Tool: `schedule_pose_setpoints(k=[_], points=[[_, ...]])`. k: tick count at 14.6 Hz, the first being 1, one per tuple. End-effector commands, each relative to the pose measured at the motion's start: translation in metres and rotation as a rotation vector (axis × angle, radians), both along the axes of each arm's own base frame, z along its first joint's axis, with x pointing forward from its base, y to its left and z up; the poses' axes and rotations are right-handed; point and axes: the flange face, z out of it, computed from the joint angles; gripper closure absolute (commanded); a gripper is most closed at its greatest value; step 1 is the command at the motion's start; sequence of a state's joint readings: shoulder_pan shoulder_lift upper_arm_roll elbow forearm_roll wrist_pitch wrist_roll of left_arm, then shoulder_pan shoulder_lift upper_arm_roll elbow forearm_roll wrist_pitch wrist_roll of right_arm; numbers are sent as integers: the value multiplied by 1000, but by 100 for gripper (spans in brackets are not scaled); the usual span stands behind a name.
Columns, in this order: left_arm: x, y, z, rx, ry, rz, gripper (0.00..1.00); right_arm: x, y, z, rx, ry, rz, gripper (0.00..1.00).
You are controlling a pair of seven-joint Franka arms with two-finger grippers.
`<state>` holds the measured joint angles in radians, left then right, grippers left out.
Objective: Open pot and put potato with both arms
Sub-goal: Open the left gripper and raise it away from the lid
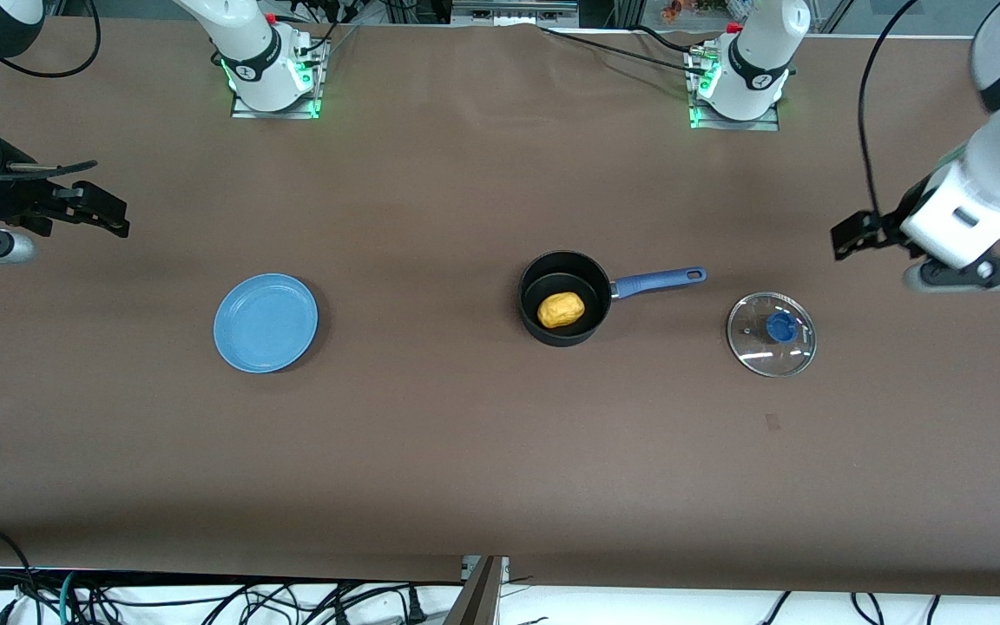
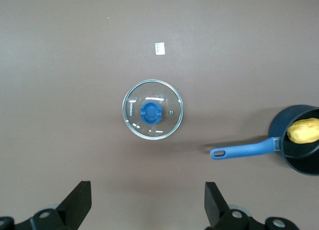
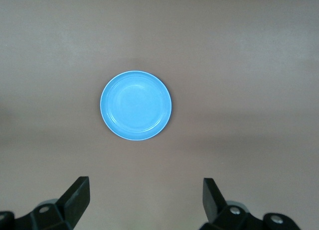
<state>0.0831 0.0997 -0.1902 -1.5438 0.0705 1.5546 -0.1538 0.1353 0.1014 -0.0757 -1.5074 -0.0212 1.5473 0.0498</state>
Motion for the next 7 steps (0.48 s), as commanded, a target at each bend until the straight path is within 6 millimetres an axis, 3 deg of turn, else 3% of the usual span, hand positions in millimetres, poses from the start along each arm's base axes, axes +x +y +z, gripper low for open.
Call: schedule_pose_setpoints(k=[1,3,7], points=[[0,8,26,-22,-2,4,0,3,3,7,9,-17,-1,0],[0,11,37,-25,-14,-15,0,3,6,7,5,-17,12,0],[2,24,38,-28,-21,-27,0,3,13,6,3,-17,20,0]])
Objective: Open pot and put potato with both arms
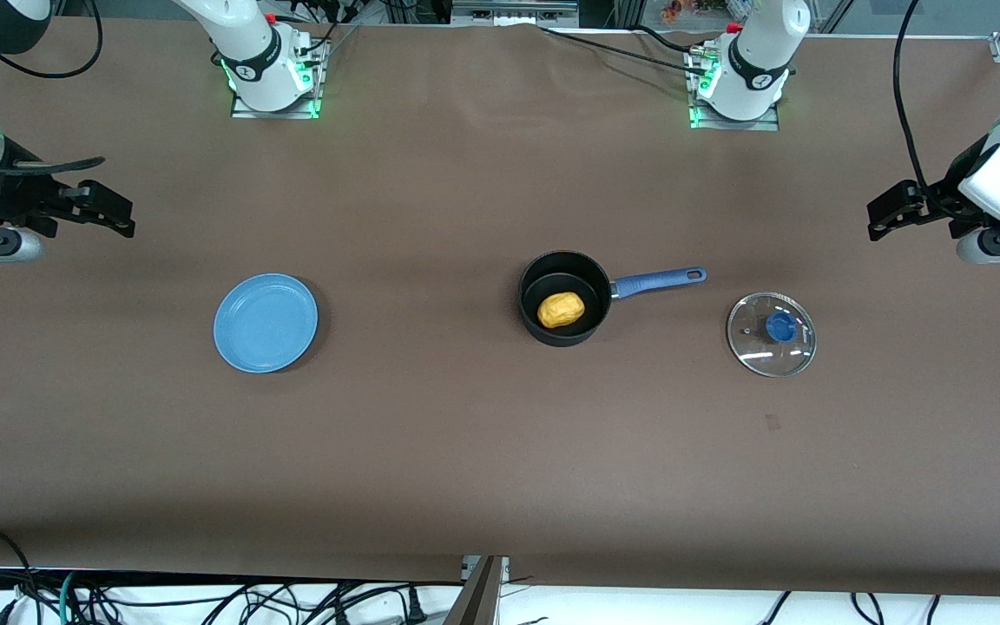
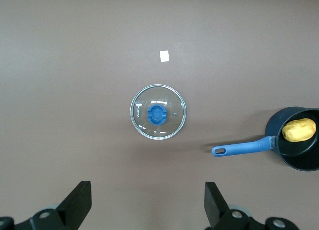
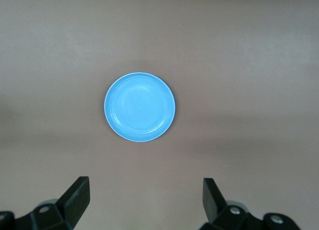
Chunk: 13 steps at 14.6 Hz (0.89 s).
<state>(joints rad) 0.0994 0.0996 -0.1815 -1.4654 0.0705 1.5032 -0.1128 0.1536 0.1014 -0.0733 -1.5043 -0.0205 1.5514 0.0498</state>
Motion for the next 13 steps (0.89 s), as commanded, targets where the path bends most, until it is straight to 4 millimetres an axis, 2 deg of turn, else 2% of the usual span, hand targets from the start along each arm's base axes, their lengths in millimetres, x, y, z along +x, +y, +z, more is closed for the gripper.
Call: schedule_pose_setpoints(k=[1,8,13], points=[[5,17,8,-26,-4,-2,0,3,-2,4,3,-8,-7,0],[12,13,-8,-60,23,-7,0,3,-2,4,4,-8,-8,0],[18,10,-6,-61,-15,-10,0,4,-3,4,4,-10,-11,0]])
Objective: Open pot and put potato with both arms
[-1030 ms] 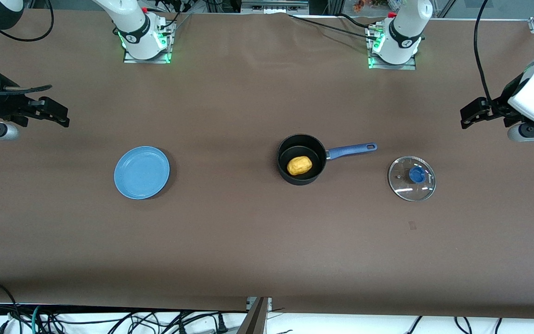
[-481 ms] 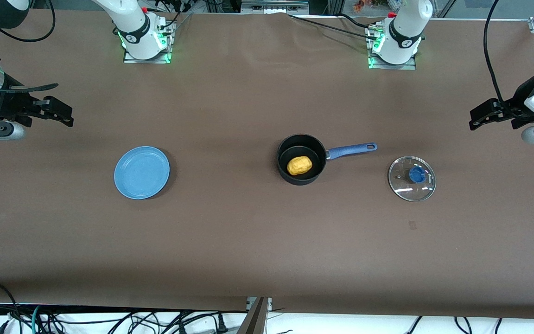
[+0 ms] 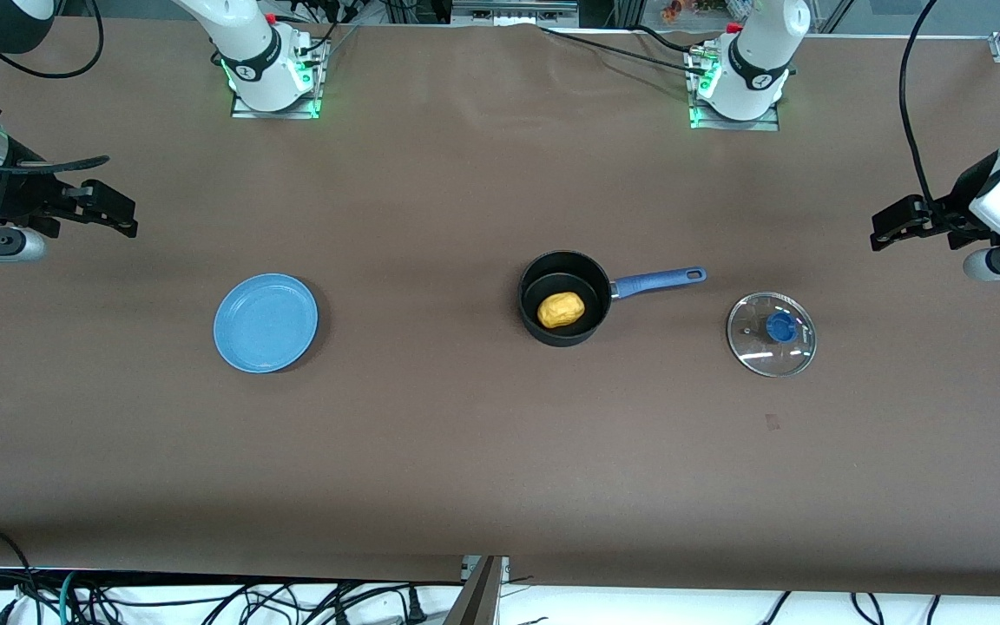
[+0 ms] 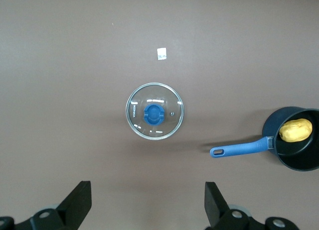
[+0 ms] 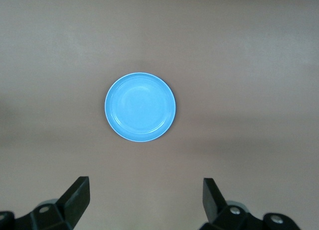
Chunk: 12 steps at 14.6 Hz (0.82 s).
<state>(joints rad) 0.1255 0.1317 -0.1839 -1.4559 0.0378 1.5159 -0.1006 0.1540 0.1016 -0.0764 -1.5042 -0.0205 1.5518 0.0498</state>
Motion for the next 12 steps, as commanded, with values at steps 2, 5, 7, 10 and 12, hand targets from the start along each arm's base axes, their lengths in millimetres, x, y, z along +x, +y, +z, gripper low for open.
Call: schedule_pose_setpoints(k=[2,5,7,10,12], points=[[9,2,3,-25,-23,-17,0,4,-2,4,5,-9,-8,0],[9,0,3,-26,-25,-20,0,4,-2,5,5,-11,-8,0],[9,0,3,-26,-25,-20,0,4,-2,4,5,-9,-9,0],[12,-1,-3,-28,-16,-21,0,4,-2,4,5,-9,-8,0],[12,-2,-2,-27,-17,-24,0,4,-2,4,5,-9,-9,0]])
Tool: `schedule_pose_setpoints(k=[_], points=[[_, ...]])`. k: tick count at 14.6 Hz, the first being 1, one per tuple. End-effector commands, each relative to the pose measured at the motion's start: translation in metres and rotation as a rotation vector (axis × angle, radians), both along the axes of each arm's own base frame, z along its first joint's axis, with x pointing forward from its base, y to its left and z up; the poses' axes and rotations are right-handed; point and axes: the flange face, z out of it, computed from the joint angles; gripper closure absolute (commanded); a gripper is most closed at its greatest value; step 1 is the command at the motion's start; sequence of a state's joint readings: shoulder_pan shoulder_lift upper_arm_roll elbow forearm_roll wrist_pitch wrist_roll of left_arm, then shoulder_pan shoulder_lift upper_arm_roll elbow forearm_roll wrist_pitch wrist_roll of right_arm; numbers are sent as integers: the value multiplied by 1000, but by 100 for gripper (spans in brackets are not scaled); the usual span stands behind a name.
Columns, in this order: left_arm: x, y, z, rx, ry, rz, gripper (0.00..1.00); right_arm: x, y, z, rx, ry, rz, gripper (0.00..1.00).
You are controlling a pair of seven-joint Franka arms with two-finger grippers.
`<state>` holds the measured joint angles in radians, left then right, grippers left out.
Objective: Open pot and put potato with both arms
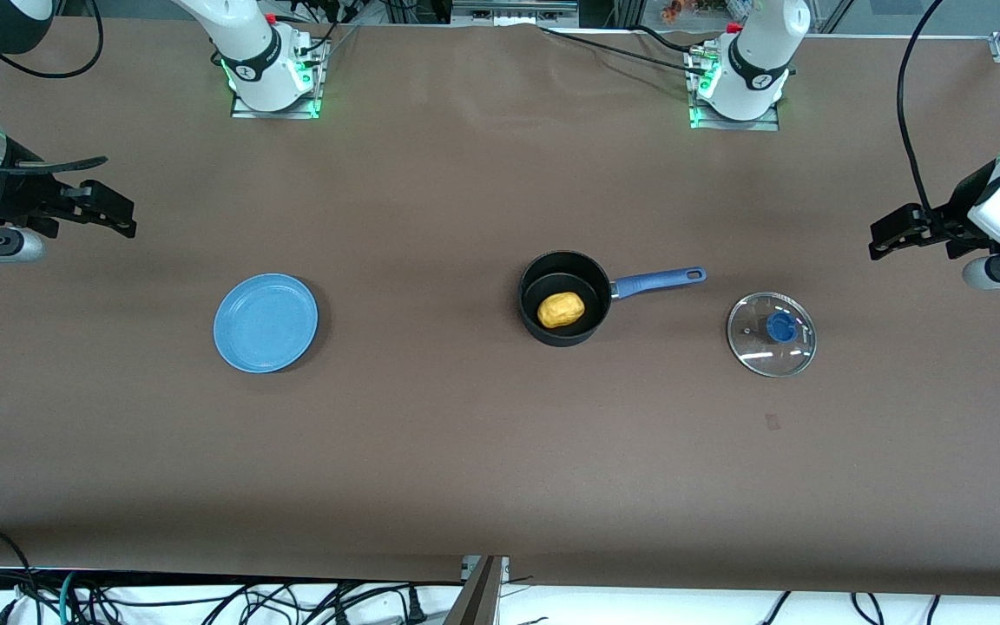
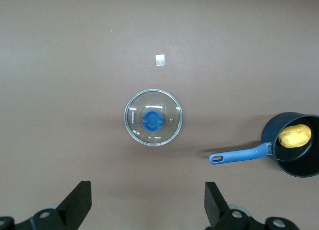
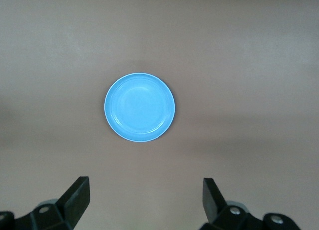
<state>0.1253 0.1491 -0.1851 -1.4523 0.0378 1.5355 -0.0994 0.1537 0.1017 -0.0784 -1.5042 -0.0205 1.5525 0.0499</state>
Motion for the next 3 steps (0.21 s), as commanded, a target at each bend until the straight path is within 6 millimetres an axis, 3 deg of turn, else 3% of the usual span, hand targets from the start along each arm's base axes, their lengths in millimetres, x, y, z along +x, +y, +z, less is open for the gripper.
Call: schedule_pose_setpoints(k=[1,3], points=[[5,-4,5,-23,-11,-24,0,3,-1,4,5,-9,-6,0],[5,-5,5,-25,-11,-26,0,3,-1,4,5,-9,-6,0]])
